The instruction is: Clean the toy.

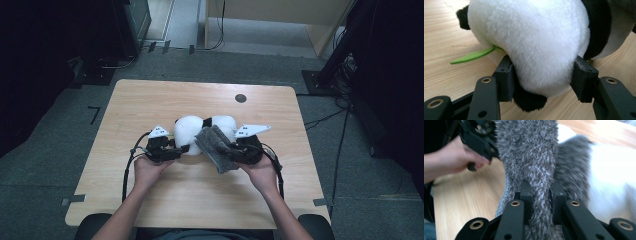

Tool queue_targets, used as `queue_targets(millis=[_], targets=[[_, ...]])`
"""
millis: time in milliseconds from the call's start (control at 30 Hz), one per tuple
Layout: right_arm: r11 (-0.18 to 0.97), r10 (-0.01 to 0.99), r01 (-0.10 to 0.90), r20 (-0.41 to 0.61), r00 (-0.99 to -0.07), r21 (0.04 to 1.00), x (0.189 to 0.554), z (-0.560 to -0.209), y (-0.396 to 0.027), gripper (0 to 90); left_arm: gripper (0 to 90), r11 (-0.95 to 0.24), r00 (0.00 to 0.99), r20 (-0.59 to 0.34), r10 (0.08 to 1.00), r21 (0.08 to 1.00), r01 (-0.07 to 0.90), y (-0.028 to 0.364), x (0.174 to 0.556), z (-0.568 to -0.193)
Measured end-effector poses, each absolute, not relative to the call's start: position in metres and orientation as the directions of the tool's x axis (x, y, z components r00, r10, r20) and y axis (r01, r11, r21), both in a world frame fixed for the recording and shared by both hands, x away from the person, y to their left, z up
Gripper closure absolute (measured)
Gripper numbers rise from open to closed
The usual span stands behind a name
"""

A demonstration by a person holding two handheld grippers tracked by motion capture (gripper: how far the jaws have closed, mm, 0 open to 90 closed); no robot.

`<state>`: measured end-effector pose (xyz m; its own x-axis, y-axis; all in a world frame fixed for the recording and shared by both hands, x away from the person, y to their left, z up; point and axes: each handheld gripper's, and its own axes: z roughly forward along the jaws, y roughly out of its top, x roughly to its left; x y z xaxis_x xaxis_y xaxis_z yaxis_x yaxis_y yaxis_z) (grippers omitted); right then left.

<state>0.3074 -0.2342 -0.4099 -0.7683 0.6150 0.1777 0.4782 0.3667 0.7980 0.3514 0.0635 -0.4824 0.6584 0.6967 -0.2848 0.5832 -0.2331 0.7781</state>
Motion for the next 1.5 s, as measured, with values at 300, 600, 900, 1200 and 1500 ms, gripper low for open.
queue_targets(millis=[300, 600, 900, 1200, 1500], targets=[[0.389, 0.598, 0.450, 0.151, -0.787, 0.804, 0.335, -0.405, -0.182, 77.7, 44.1, -0.236, 0.659, -0.282, 0.698, 0.778, 0.582, 0.063, 0.351, -0.481], [0.406, 0.603, 0.475, 0.162, -0.781, 0.781, 0.352, -0.423, -0.160, 77.7, 44.1, -0.236, 0.658, -0.283, 0.698, 0.777, 0.584, 0.063, 0.351, -0.481], [0.409, 0.597, 0.467, 0.158, -0.787, 0.784, 0.349, -0.433, -0.166, 77.8, 44.1, -0.238, 0.658, -0.284, 0.697, 0.775, 0.586, 0.063, 0.350, -0.481], [0.412, 0.594, 0.474, 0.165, -0.787, 0.778, 0.343, -0.440, -0.180, 77.8, 44.2, -0.233, 0.663, -0.298, 0.687, 0.774, 0.589, 0.063, 0.351, -0.482], [0.425, 0.591, 0.486, 0.173, -0.788, 0.764, 0.336, -0.444, -0.197, 77.9, 45.7, -0.221, 0.667, -0.324, 0.671, 0.771, 0.597, 0.065, 0.352, -0.482]])
